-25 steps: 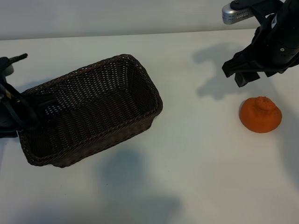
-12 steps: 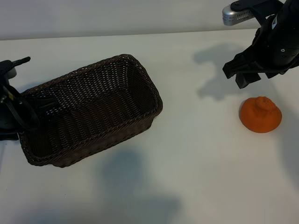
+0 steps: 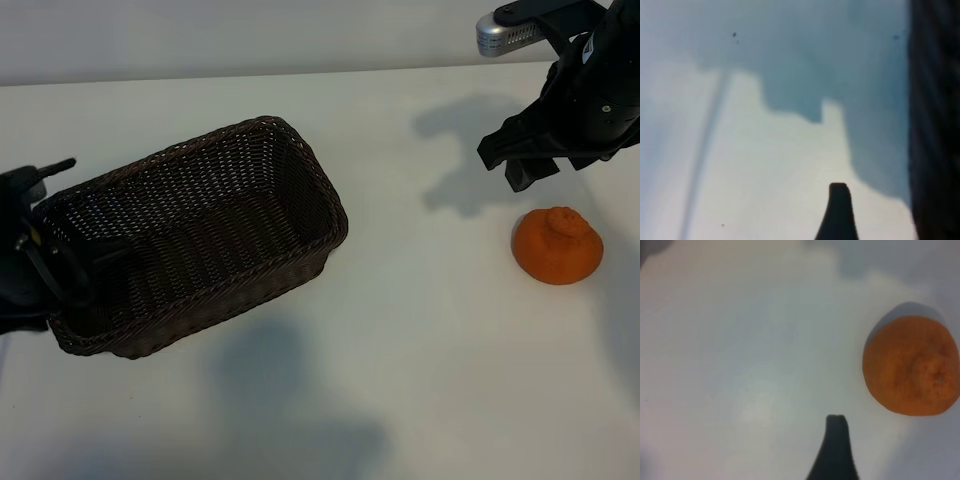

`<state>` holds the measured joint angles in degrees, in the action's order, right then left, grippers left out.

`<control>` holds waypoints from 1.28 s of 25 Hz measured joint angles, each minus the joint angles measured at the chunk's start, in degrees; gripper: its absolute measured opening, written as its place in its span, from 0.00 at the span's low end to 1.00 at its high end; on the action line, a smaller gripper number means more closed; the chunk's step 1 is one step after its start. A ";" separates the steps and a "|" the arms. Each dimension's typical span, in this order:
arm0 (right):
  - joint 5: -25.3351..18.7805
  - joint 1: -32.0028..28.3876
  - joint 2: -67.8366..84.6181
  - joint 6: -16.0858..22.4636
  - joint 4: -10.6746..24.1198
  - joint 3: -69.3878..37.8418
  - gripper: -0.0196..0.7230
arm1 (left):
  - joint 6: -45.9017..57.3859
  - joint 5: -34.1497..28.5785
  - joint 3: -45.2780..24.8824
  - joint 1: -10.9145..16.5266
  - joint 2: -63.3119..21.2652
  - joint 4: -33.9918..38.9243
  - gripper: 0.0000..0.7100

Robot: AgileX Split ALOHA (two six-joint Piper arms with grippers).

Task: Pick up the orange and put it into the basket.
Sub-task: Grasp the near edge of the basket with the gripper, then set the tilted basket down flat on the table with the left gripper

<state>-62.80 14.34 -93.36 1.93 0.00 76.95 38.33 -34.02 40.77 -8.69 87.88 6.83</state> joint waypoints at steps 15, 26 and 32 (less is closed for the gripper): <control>-0.02 0.00 0.00 0.00 0.00 0.00 0.79 | -2.20 5.06 -1.25 1.63 3.52 -1.48 0.83; -0.02 0.00 0.00 0.00 0.00 0.00 0.79 | -4.97 8.41 -1.25 1.70 3.68 -5.11 0.29; -0.02 0.00 0.00 0.00 0.00 0.00 0.79 | -6.22 8.97 -1.25 1.70 3.57 -5.93 0.29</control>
<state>-62.82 14.34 -93.36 1.93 0.00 76.95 32.11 -25.05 39.52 -6.99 91.45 0.90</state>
